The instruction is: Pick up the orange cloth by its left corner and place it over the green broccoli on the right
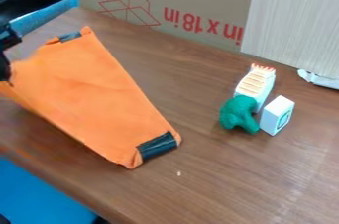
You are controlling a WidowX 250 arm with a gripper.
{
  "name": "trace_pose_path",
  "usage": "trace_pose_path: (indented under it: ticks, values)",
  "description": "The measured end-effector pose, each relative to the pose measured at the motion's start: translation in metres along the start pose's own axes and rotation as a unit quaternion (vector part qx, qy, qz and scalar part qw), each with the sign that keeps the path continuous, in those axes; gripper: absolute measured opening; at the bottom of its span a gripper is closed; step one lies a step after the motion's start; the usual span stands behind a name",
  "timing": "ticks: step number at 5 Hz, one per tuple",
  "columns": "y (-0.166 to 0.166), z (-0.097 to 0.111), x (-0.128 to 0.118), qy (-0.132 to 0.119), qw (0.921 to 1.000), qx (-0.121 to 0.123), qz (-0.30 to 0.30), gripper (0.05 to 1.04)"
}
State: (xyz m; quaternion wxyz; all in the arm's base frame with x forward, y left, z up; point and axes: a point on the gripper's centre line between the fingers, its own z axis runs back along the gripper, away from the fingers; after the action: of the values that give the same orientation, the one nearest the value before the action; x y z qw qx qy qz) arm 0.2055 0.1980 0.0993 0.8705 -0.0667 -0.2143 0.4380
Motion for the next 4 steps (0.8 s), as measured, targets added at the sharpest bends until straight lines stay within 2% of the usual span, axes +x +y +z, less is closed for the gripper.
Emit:
trace_pose_path:
  ticks: [1, 4]
  values:
    - [-0.020, 0.010, 0.012, 0.009, 0.9998, 0.001, 0.017, 0.058]
    - [-0.087, 0.021, 0.011, 0.040, 0.9989, -0.006, 0.026, 0.058]
